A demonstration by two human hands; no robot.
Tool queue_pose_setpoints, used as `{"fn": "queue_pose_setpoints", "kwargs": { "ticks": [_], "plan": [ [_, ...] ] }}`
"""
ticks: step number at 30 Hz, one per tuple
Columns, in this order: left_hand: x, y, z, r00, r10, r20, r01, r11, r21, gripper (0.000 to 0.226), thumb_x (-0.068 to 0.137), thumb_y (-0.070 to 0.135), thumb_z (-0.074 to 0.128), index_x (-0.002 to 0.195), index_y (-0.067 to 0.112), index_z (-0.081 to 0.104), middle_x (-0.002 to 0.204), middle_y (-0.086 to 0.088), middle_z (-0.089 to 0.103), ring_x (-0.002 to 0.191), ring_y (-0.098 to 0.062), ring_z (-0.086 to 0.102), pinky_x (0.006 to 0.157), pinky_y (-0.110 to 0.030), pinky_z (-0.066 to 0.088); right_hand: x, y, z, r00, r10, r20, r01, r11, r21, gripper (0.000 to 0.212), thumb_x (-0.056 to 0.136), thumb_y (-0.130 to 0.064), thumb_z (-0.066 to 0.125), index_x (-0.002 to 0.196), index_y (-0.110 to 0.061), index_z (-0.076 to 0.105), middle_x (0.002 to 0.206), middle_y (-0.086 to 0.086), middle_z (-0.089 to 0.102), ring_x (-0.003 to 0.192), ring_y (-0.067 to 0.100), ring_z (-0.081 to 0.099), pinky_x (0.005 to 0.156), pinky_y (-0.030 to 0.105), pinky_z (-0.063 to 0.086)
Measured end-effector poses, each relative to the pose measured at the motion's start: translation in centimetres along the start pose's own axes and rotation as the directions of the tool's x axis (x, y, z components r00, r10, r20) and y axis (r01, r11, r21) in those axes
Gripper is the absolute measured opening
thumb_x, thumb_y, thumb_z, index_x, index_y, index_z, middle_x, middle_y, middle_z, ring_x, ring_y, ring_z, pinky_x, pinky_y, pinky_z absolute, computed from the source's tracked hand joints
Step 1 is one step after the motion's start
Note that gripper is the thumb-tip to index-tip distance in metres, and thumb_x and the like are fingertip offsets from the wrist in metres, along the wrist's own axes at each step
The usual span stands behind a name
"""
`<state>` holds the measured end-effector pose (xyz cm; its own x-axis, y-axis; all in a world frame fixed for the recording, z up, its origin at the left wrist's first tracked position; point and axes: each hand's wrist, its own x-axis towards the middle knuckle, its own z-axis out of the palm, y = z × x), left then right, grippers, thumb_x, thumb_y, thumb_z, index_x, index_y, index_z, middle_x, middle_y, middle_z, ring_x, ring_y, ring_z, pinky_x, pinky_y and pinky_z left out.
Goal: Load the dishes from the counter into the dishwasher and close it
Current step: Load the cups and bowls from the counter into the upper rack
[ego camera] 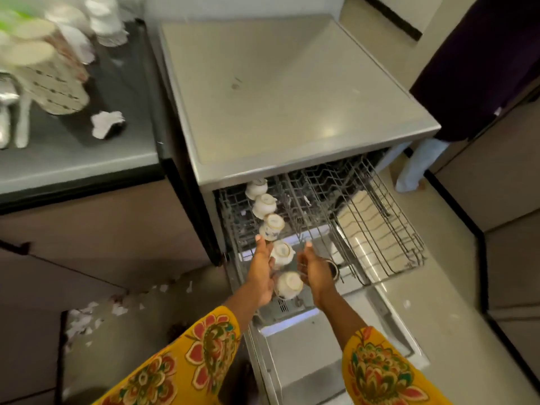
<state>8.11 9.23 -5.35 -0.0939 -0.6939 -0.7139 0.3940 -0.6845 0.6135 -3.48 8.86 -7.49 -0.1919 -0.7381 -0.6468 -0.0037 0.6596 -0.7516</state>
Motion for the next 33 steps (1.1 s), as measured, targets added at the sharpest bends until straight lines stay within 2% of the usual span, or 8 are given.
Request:
{"fn": "queue_pose_setpoints", "kwargs": {
  "ticks": [3,9,12,17,21,25,30,33],
  "plan": [
    [-2.3,2.3,-3.2,0.994,0.1,-0.053,-0.101,0.995,-0.011,0.07,0.094,0.062,0.01,0.149,0.02,0.024,0.156,0.004,0.022,0.145,-0.016,0.018,0.116,-0.037,0.011,-2.0,-1.8,4.2,0.994,-0.026,0.11,0.033,0.998,-0.059,0.055,0.096,-0.049,0.039,0.105,-0.002,0.065,0.1,0.016,0.065,0.095,0.028,0.06,0.085,0.039,0.046],
    [-6.9,8.1,-9.8,0.926,0.323,-0.193,-0.349,0.93,-0.116,0.067,0.098,0.056,0.015,0.147,0.013,0.028,0.154,0.002,0.028,0.142,-0.018,0.025,0.114,-0.033,0.016,-6.1,-7.0,12.5,0.92,-0.141,0.365,0.175,0.983,-0.061,0.043,0.096,-0.047,0.039,0.079,-0.014,0.06,0.072,0.003,0.056,0.063,0.013,0.05,0.057,0.024,0.036],
    [-9.0,11.3,-11.9,0.874,0.428,-0.23,-0.459,0.882,-0.104,0.064,0.099,0.052,0.014,0.147,0.013,0.029,0.15,0.003,0.032,0.142,-0.018,0.025,0.11,-0.028,0.019,-7.5,-9.8,15.6,0.879,-0.21,0.428,0.258,0.964,-0.057,0.04,0.096,-0.048,0.039,0.081,-0.018,0.061,0.075,-0.001,0.058,0.066,0.011,0.051,0.056,0.024,0.035],
    [-10.1,16.3,-14.6,0.768,0.548,-0.33,-0.591,0.805,-0.039,0.063,0.1,0.051,0.013,0.147,0.013,0.029,0.155,-0.003,0.027,0.143,-0.018,0.023,0.116,-0.036,0.014,-9.1,-14.3,19.5,0.794,-0.308,0.524,0.368,0.93,-0.01,0.04,0.096,-0.05,0.038,0.089,-0.018,0.062,0.08,-0.003,0.058,0.074,0.011,0.052,0.064,0.023,0.038],
    [-10.0,20.3,-15.9,0.734,0.581,-0.352,-0.642,0.763,-0.077,0.063,0.1,0.052,0.016,0.146,0.012,0.032,0.154,-0.003,0.029,0.142,-0.018,0.024,0.114,-0.033,0.017,-9.2,-17.2,22.3,0.759,-0.366,0.538,0.422,0.906,0.02,0.042,0.095,-0.051,0.038,0.092,-0.018,0.062,0.088,0.002,0.06,0.078,0.013,0.053,0.067,0.025,0.04],
    [-9.0,24.0,-17.1,0.72,0.588,-0.369,-0.662,0.741,-0.11,0.062,0.099,0.052,0.019,0.145,0.012,0.035,0.152,-0.002,0.032,0.142,-0.019,0.027,0.113,-0.035,0.019,-8.1,-19.8,25.1,0.761,-0.385,0.521,0.444,0.896,0.013,0.04,0.096,-0.052,0.036,0.096,-0.021,0.061,0.097,0.003,0.06,0.09,0.018,0.055,0.08,0.031,0.043],
    [-6.7,29.2,-18.2,0.751,0.578,-0.319,-0.638,0.76,-0.126,0.062,0.099,0.051,0.022,0.145,0.011,0.035,0.152,-0.004,0.034,0.141,-0.019,0.028,0.117,-0.038,0.018,-6.4,-23.6,29.1,0.778,-0.4,0.484,0.444,0.896,0.026,0.051,0.095,-0.053,0.035,0.123,-0.015,0.055,0.119,0.003,0.059,0.107,0.02,0.055,0.09,0.033,0.042],
    [-5.4,32.1,-18.7,0.771,0.577,-0.271,-0.621,0.775,-0.117,0.061,0.099,0.051,0.024,0.145,0.011,0.034,0.153,-0.004,0.032,0.142,-0.019,0.027,0.114,-0.036,0.019,-5.5,-25.8,31.5,0.799,-0.41,0.44,0.44,0.897,0.036,0.049,0.096,-0.052,0.035,0.122,-0.016,0.055,0.119,0.004,0.058,0.113,0.024,0.054,0.095,0.037,0.042]
  ]
}}
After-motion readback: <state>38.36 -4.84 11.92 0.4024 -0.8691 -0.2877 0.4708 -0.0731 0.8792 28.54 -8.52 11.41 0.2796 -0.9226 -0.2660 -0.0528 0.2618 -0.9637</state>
